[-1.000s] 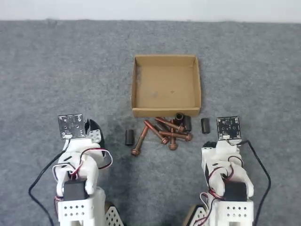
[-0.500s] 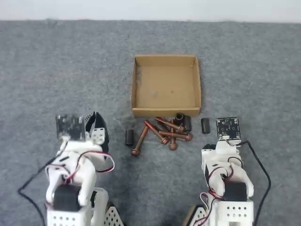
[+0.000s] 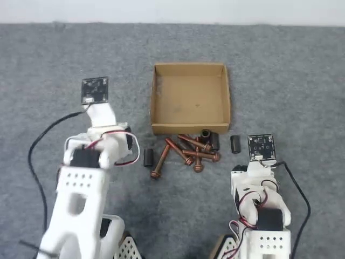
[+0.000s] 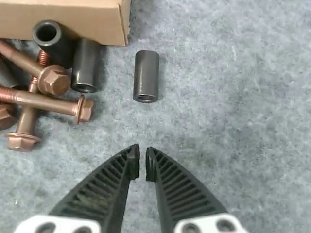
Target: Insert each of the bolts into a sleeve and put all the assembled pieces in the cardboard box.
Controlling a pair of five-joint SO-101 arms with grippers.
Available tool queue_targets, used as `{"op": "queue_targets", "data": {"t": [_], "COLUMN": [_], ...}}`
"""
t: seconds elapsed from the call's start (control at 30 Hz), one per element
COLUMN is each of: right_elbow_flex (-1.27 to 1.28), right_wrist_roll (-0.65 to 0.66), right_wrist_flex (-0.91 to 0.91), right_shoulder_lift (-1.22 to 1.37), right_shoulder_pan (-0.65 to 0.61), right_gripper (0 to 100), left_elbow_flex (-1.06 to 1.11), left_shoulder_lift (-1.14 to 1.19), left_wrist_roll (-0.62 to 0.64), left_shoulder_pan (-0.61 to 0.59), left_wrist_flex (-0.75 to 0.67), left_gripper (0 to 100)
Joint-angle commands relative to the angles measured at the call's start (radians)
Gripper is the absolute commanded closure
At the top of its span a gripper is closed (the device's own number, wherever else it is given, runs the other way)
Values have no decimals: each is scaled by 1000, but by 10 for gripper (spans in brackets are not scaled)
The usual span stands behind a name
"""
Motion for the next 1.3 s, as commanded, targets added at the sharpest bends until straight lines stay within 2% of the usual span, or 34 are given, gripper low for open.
{"op": "queue_targets", "data": {"t": [0.0, 0.23, 0.4, 0.57, 0.8, 1.07, 1.27], "right_elbow_flex": [18, 15, 15, -17, -124, -235, -391], "right_wrist_roll": [-2, -2, -2, 2, 51, 55, 55], "right_wrist_flex": [4, -53, -208, -234, -131, -297, -349], "right_shoulder_lift": [-10, -12, -10, -8, 16, 410, 737], "right_shoulder_pan": [4, 91, 125, 70, -21, -24, -28], "right_gripper": [991, 990, 989, 990, 990, 989, 989], "left_elbow_flex": [-61, -39, 19, 59, 62, 64, 74], "left_shoulder_lift": [126, 166, 166, 166, 166, 166, 166], "left_wrist_roll": [114, 143, 143, 143, 141, 141, 140], "left_shoulder_pan": [3, 2, 2, 3, 3, 3, 3], "left_wrist_flex": [-32, -8, -114, -183, -184, -183, -189], "left_gripper": [987, 987, 987, 987, 987, 987, 987]}}
